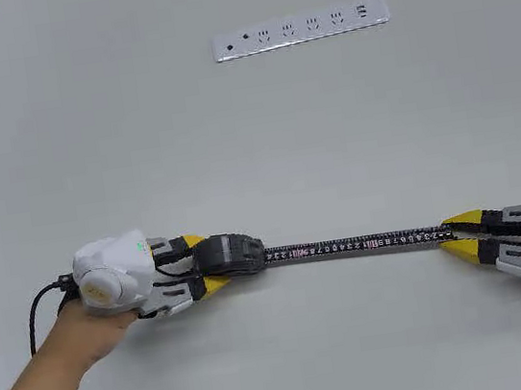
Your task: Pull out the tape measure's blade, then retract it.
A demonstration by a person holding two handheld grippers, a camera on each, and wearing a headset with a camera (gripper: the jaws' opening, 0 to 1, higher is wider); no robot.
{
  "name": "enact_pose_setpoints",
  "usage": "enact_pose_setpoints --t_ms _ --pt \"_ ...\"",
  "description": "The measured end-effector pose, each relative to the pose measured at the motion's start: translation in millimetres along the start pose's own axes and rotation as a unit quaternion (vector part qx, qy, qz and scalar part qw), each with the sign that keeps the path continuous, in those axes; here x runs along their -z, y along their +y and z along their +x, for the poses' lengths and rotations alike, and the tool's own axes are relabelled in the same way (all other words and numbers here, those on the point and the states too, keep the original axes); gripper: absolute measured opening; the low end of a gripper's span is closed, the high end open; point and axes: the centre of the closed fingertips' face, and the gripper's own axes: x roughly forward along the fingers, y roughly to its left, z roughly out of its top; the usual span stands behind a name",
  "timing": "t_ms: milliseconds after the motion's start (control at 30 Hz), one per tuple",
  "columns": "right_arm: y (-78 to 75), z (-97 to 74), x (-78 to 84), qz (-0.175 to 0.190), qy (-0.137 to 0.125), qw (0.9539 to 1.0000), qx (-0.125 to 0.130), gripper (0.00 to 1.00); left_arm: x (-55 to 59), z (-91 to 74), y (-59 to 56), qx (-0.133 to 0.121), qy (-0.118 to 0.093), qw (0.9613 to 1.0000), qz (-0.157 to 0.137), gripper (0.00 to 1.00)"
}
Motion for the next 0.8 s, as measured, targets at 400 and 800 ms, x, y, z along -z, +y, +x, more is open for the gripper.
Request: enact_pose_setpoints --t_ms 400,800 --pt "4.6 1.2 0.4 0.006 0.002 1.0000 0.004 0.19 -0.3 0.4 0.0 -0.010 0.009 0.9999 0.000 0.30" --pt "9.5 2.7 -2.0 0.007 0.001 0.9999 0.012 0.29 -0.3 3.4 -0.7 -0.018 0.008 0.9998 -0.004 0.42"
